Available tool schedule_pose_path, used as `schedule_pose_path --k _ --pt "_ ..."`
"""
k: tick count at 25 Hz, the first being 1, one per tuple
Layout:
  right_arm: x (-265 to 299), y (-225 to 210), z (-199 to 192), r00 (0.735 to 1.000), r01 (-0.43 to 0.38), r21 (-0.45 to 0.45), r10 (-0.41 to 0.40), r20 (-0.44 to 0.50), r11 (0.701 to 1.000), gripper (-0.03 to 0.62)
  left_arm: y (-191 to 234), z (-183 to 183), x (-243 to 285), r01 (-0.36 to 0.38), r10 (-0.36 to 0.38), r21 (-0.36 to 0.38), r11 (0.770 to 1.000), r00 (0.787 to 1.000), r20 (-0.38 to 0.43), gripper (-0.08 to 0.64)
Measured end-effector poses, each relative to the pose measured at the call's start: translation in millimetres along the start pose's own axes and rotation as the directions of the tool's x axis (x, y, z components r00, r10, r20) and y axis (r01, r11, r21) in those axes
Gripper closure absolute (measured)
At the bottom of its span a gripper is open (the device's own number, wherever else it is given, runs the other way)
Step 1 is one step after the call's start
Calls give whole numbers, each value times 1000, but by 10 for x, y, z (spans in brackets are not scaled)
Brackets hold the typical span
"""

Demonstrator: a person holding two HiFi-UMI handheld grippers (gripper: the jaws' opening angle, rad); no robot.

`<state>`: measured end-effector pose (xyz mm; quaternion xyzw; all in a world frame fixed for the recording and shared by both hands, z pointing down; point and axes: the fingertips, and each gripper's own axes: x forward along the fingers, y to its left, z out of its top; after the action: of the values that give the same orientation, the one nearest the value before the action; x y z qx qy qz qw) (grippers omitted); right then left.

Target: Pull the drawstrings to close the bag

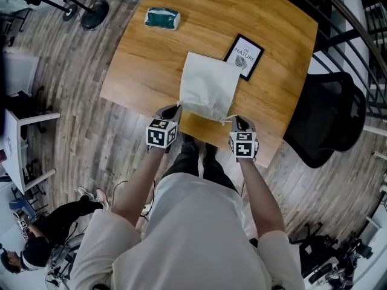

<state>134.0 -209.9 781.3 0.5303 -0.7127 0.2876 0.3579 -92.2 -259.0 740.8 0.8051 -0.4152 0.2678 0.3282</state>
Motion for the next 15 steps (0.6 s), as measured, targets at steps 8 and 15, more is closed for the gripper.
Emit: schedule_pose_path --k 8,15 --pt "-386 -454 359 994 91 -106 -83 73 990 584 -170 326 -428 88 -89 47 995 996 18 561" --pt "-737 -775 548 980 184 -175 -165 115 967 584 -162 453 -745 84 -84 4 996 994 73 561"
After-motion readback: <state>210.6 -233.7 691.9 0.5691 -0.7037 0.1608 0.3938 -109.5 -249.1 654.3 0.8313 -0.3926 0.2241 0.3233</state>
